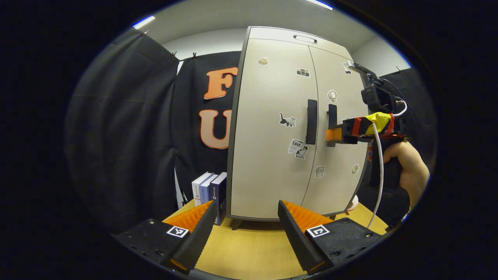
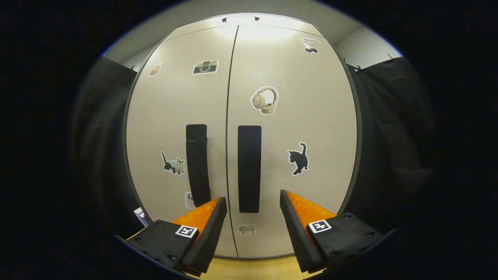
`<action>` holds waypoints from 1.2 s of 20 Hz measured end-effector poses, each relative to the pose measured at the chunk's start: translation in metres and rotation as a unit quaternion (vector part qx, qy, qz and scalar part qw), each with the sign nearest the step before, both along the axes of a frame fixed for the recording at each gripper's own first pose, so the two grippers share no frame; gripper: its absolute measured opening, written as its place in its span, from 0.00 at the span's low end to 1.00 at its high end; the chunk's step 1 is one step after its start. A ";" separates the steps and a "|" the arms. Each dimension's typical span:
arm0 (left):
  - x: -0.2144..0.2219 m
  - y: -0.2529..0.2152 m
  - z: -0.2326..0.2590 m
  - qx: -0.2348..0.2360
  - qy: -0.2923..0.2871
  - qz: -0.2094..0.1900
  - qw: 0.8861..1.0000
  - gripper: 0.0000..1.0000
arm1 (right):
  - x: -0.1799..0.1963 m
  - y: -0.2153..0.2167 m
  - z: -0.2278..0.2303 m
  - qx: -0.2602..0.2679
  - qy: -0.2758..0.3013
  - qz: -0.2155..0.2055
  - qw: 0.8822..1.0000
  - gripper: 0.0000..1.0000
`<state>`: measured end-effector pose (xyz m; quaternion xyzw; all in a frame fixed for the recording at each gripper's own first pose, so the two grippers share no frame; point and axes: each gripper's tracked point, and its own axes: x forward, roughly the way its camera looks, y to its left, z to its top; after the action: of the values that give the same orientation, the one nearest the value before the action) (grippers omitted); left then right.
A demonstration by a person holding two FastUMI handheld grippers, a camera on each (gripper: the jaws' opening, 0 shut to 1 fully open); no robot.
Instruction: Open the right door of the double-door shoe cabinet with the right hand, and open the left door with the left hand.
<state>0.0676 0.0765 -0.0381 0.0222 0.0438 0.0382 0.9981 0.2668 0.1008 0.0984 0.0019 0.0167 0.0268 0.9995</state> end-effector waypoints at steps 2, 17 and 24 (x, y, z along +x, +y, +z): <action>0.003 0.004 0.003 0.005 -0.006 0.004 1.000 0.95 | 0.012 0.003 0.000 0.003 0.005 0.002 1.000 0.81; -0.018 0.004 0.003 -0.001 0.002 0.014 1.000 0.95 | 0.020 0.005 -0.001 0.017 0.019 0.011 1.000 0.29; -0.055 -0.003 0.004 -0.007 0.000 0.009 1.000 0.95 | -0.007 -0.005 0.002 0.003 0.010 0.016 1.000 0.22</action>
<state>0.0128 0.0739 -0.0340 0.0145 0.0438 0.0470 0.9978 0.2597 0.0953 0.1006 0.0045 0.0266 0.0433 0.9987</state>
